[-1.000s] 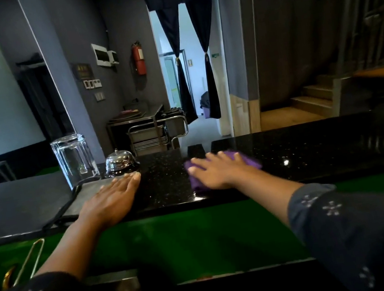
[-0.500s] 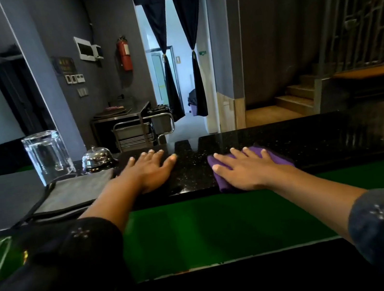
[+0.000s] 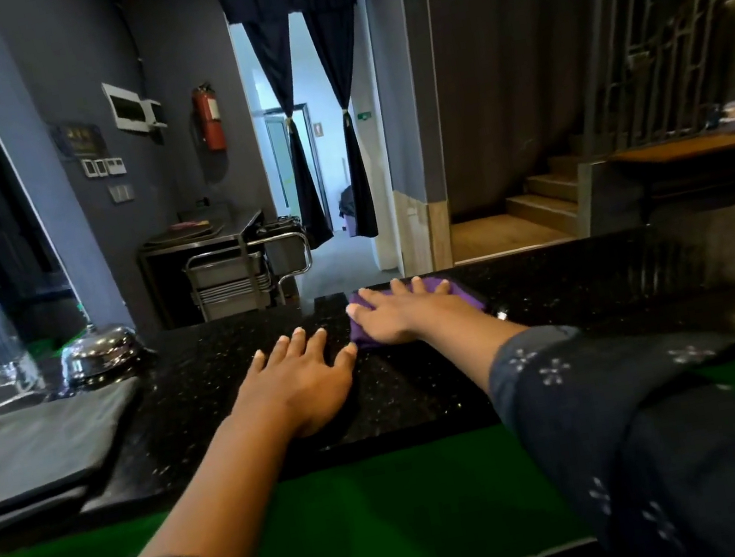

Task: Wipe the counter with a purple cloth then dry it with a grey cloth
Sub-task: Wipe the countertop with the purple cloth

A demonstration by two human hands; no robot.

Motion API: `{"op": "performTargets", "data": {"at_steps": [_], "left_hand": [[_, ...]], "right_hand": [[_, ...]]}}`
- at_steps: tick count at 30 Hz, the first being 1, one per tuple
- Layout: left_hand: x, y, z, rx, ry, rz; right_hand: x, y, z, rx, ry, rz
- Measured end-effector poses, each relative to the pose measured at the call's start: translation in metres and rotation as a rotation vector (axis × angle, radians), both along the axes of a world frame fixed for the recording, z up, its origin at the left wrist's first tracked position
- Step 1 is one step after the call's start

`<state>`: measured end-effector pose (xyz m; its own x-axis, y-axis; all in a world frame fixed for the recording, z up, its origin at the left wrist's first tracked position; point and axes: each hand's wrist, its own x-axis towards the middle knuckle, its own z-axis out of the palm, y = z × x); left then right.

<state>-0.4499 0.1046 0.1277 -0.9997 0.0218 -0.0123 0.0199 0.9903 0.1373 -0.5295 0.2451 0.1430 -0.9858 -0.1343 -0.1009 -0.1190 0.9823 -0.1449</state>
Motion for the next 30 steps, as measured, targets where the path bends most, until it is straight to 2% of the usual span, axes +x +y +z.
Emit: {"op": "performTargets", "data": {"at_steps": [6, 13, 17, 23, 27, 30], "left_hand": [[0.005, -0.007, 0.001, 0.023, 0.002, -0.033], [0.001, -0.004, -0.002, 0.022, 0.021, -0.019], [0.001, 0.000, 0.000, 0.018, 0.019, -0.011], [0.008, 0.000, 0.004, 0.016, 0.004, 0.003], [0.010, -0.001, 0.004, 0.017, 0.011, -0.004], [0.010, -0.002, 0.003, 0.013, 0.012, -0.001]], "right_hand": [[-0.042, 0.037, 0.001, -0.027, 0.012, 0.104], [-0.071, 0.130, -0.003, 0.010, -0.011, -0.238], [-0.038, 0.105, 0.001, 0.009, -0.015, -0.220], [0.048, 0.075, -0.003, -0.014, -0.002, 0.095], [0.089, 0.119, -0.004, 0.004, 0.022, 0.202], [0.095, 0.169, -0.002, 0.013, 0.033, 0.086]]}}
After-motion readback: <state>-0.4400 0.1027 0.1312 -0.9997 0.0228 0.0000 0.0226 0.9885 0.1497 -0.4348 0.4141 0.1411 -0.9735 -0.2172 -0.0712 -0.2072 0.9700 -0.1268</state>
